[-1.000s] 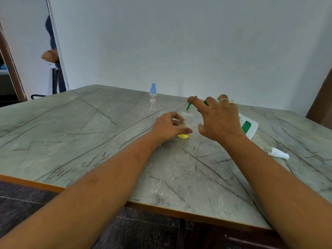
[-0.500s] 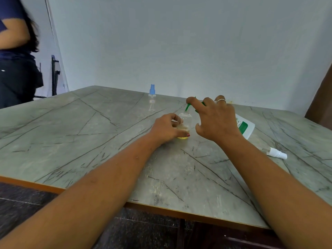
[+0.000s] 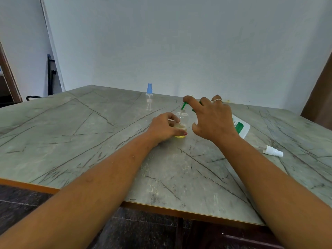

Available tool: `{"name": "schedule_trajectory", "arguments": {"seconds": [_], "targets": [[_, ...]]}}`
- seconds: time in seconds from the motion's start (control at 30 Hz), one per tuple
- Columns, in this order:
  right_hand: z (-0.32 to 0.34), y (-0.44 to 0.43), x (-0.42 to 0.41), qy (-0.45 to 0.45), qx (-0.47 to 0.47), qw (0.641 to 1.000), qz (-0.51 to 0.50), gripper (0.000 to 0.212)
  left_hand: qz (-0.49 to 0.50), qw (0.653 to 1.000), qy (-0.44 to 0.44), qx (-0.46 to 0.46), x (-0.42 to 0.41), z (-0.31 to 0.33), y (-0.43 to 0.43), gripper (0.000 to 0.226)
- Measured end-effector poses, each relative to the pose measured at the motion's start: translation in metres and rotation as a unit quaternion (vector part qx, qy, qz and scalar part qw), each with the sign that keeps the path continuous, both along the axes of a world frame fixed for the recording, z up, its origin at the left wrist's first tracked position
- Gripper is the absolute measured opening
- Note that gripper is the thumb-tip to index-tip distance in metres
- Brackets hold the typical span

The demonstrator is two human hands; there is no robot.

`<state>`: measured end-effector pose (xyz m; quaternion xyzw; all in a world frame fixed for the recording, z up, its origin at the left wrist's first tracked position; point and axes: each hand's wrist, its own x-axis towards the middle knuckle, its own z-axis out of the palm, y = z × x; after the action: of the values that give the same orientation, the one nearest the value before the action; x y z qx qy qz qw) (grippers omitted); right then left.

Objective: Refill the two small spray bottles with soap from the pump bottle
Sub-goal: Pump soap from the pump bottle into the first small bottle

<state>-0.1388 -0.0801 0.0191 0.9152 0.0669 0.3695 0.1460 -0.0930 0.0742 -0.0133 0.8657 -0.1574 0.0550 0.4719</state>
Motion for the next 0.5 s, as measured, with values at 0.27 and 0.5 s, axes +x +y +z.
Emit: {"name": "schedule_trajectory", "arguments": {"seconds": [0.27, 0.5], "targets": [[-0.001, 0.001, 0.0, 0.025, 0.015, 1.0, 0.007, 0.079, 0.0, 1.0, -0.004, -0.008, 0.007, -0.003, 0.0, 0.045], [-0.004, -0.002, 0.002, 0.017, 0.003, 1.0, 0.005, 0.088, -0.003, 1.0, -0.01, -0.013, 0.011, -0.007, 0.001, 0.044]]}}
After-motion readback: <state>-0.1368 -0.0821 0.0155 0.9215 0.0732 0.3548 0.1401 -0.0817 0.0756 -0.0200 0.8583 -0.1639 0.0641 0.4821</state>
